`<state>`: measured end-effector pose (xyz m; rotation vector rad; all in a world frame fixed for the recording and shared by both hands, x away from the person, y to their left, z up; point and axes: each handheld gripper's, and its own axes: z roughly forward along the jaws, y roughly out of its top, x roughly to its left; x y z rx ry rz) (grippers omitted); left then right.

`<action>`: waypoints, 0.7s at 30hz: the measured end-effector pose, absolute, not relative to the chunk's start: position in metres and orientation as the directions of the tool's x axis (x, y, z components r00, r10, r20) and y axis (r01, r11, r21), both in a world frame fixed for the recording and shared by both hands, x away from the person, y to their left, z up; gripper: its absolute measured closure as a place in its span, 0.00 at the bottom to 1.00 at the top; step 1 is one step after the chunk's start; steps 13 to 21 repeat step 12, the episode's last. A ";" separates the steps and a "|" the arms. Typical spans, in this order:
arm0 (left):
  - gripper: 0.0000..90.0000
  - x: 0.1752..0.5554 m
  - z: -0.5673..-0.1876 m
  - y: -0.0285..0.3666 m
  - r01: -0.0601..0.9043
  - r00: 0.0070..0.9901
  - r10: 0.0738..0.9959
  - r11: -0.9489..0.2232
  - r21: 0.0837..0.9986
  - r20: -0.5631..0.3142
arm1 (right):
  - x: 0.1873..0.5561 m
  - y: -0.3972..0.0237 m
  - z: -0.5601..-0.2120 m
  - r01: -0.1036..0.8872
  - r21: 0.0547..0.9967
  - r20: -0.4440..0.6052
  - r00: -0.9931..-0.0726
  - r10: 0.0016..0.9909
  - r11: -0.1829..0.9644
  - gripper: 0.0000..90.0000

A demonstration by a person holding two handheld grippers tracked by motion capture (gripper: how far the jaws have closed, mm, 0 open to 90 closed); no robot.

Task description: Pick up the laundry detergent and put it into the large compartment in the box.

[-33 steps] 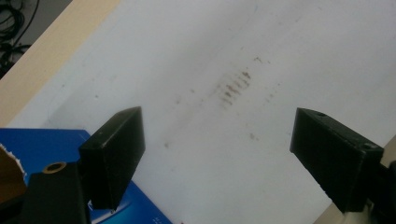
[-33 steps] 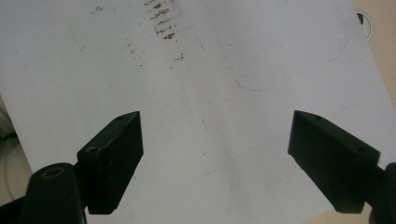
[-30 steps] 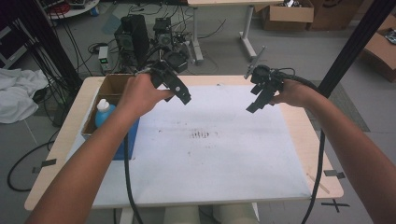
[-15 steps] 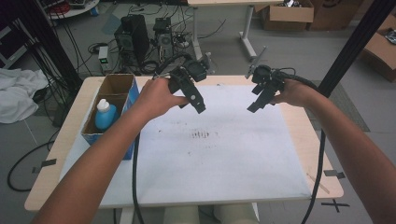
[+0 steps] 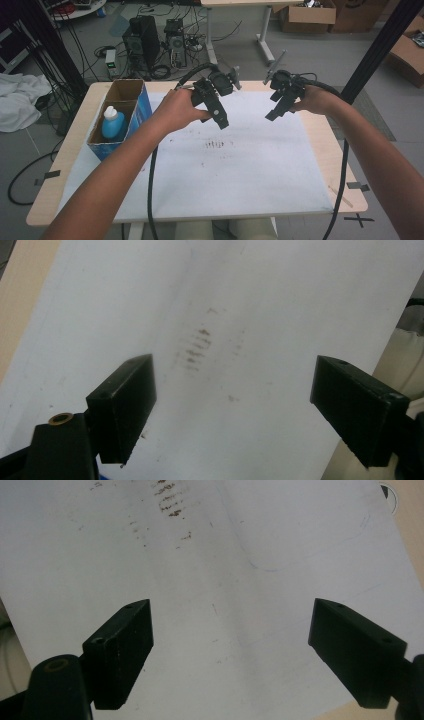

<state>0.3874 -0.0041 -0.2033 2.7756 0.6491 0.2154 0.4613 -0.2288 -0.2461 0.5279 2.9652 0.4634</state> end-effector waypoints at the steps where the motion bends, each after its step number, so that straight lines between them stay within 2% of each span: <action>1: 0.21 0.387 -0.204 -0.004 0.411 0.888 0.453 -0.860 0.304 0.079 | 0.461 -0.229 -0.246 0.320 0.312 -0.040 -0.936 0.349 0.895 0.20; 21: 0.21 0.388 -0.206 -0.005 0.412 0.887 0.454 -0.859 0.305 0.080 | 0.460 -0.229 -0.247 0.323 0.311 -0.038 -0.935 0.351 0.894 0.20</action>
